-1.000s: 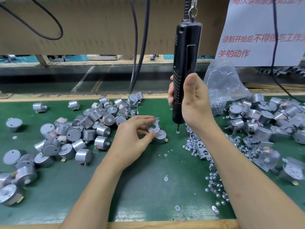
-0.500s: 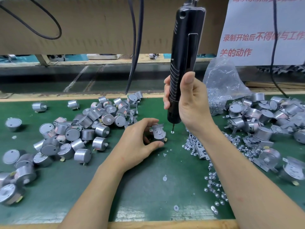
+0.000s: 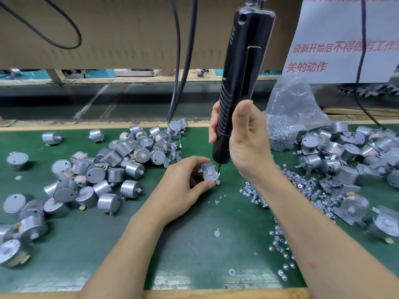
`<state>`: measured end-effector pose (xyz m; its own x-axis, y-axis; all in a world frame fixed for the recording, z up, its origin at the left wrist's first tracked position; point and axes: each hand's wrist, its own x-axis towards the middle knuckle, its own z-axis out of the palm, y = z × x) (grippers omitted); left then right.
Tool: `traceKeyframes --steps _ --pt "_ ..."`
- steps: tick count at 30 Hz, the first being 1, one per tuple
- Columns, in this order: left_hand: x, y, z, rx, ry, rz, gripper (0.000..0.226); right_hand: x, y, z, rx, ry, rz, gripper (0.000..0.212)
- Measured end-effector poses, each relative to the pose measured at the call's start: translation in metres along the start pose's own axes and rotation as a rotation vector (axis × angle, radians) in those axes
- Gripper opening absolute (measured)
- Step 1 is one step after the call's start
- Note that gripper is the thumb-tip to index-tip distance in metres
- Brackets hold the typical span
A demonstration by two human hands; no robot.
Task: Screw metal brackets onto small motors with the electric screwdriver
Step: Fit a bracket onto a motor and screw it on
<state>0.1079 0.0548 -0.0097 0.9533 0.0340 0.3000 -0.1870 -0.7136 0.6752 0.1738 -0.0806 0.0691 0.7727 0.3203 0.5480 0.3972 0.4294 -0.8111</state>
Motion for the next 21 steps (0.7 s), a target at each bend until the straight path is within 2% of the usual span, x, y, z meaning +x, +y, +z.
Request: traceKeyframes --steps 8,21 --pt "-0.0003 0.0048 -0.0019 -0.015 -0.005 0.007 0.034 -0.0015 0.0031 0.0037 0.001 -0.014 0.024 0.072" --pt "-0.001 0.0077 -0.0026 0.005 -0.005 0.001 0.035 -0.0027 0.0038 0.005 0.005 -0.015 0.043 0.073"
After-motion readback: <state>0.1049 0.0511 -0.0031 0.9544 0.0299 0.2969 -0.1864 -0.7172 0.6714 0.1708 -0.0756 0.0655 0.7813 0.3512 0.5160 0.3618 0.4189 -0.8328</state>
